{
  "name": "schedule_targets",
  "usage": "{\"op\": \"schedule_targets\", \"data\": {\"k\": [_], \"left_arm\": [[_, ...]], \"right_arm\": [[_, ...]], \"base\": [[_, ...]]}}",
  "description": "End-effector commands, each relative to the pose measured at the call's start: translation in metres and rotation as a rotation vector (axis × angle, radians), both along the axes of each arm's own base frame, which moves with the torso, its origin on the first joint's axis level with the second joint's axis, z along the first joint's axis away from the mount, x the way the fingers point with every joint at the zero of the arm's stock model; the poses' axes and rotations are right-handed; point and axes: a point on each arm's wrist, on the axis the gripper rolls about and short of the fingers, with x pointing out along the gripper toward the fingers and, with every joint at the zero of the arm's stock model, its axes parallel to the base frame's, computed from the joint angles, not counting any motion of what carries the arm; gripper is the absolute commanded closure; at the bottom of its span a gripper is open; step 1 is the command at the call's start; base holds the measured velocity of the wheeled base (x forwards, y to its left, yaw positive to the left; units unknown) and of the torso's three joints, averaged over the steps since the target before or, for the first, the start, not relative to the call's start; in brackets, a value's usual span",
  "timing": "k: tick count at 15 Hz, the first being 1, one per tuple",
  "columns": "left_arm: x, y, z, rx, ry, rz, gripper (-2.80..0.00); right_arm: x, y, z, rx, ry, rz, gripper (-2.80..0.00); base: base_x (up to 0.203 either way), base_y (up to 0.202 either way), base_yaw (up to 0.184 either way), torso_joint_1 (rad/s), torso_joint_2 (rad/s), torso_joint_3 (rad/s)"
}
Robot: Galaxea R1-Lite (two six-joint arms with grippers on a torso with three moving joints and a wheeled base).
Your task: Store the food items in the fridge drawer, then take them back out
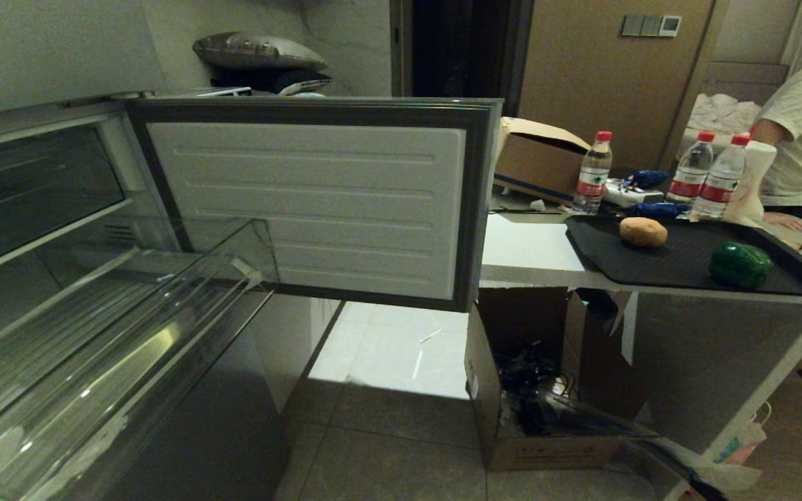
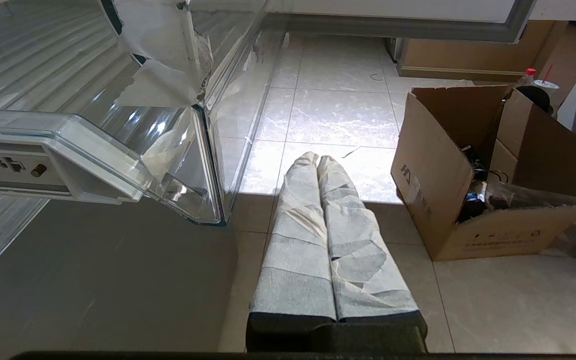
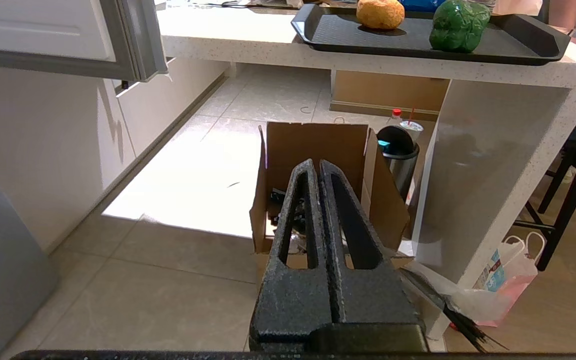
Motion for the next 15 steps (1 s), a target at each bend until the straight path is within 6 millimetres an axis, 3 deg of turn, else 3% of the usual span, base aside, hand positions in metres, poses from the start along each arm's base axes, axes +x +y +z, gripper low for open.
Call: {"op": "schedule_targets", "data": {"k": [1, 7, 15], "left_arm": [[0.0001, 0.0000, 0.0000, 0.000, 0.002, 0.000, 0.00], [0.0001, 0.0000, 0.0000, 0.001, 0.002, 0.000, 0.00], [0.0001, 0.0000, -0.0001, 0.000, 0.003, 0.000, 0.00]], "right_arm": [[0.0024, 0.0000, -0.0085, 0.000, 0.030, 0.000, 0.00], [0.0024, 0.0000, -0.0085, 0.000, 0.030, 0.000, 0.00], [0.0024, 0.0000, -0.0085, 0.003, 0.030, -0.001, 0.00]], "base": [[0.000, 0.000, 0.000, 0.000, 0.00, 0.000], [0.001, -0.009, 0.003, -0.001, 0.00, 0.001], [0.000, -0.183, 0.002, 0.004, 0.00, 0.003]]}}
